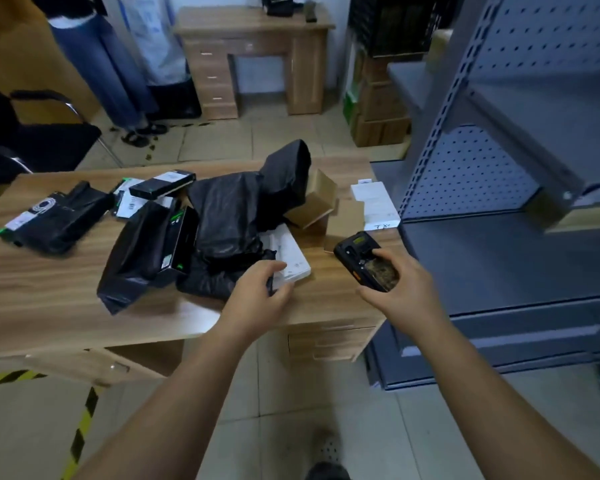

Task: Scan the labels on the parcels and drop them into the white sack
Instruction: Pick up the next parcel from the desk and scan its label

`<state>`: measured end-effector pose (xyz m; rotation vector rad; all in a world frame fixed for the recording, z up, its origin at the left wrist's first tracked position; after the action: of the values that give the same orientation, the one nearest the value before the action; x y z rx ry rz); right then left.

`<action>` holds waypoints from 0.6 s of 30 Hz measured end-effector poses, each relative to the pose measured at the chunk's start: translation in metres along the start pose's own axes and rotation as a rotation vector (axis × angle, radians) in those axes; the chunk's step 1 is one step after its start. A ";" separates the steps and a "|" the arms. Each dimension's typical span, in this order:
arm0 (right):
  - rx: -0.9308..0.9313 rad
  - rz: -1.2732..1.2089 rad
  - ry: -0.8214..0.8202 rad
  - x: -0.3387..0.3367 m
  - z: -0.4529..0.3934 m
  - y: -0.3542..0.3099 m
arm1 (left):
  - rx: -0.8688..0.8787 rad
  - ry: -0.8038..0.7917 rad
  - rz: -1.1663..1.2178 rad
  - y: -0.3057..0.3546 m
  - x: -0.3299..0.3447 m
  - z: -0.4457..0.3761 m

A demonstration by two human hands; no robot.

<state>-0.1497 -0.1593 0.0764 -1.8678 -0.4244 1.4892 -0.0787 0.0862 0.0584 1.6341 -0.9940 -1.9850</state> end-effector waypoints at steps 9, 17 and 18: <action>0.063 -0.002 -0.101 0.033 -0.051 0.057 | -0.115 -0.018 -0.058 -0.015 0.080 -0.074; 0.108 -0.021 -0.142 0.053 -0.063 0.092 | -0.252 -0.105 -0.314 -0.060 0.138 -0.118; 0.116 -0.025 -0.135 0.054 -0.064 0.096 | -0.251 -0.133 -0.354 -0.064 0.143 -0.120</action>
<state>-0.0904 -0.2122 -0.0221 -1.6723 -0.4140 1.5945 0.0098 -0.0021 -0.0947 1.6405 -0.4911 -2.3622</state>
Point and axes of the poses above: each hand's wrist, its own z-axis away from the middle knuckle, its own x-axis out of the palm, y = z × x, the point moved 10 cm from there along -z, towards the middle knuckle, and after that the axes turned 1 degree about -x, right-handed, at the moved point
